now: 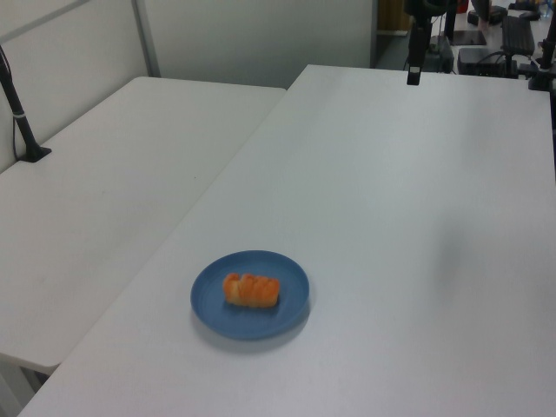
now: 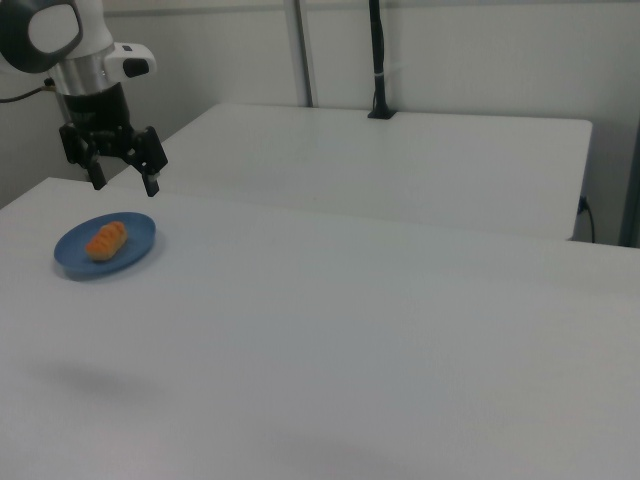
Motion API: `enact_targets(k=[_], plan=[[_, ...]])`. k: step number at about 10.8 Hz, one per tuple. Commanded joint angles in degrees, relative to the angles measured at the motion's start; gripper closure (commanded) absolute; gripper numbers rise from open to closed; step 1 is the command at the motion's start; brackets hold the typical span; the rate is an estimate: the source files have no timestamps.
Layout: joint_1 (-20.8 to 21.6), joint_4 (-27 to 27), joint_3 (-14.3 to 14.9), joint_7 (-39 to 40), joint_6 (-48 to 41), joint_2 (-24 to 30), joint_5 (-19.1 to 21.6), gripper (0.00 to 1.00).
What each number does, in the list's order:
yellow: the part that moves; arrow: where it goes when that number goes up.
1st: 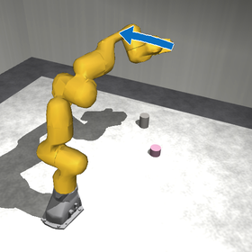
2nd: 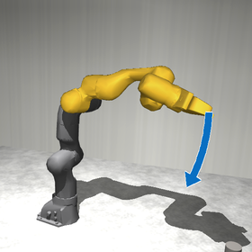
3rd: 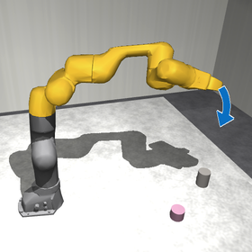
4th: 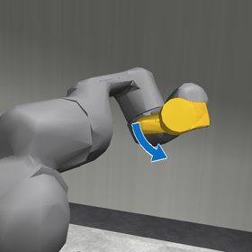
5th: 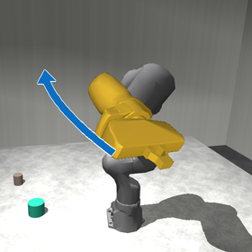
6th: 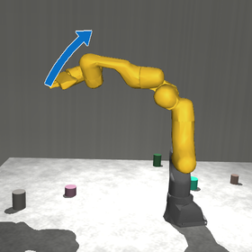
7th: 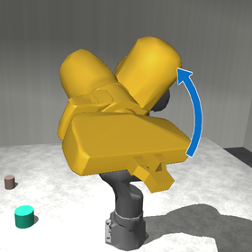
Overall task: Put the bread on the table
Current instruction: 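Move the gripper over the orange bread roll on the blue plate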
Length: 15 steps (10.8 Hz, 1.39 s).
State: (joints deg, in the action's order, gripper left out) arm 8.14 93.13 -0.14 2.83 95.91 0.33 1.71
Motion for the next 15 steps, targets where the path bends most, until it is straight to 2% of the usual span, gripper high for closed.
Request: enact_targets(k=[1,11,14,15], plan=[[0.65,0.47,0.76,0.43,0.5,0.72,1.19,0.0],[1.09,0.73,0.67,1.3,0.77,0.03,1.19,0.0],[1.26,1.87,-0.2,1.31,-0.28,-0.33,1.19,0.0],[3.09,2.05,-0.3,1.04,-1.33,-1.11,1.19,0.0]])
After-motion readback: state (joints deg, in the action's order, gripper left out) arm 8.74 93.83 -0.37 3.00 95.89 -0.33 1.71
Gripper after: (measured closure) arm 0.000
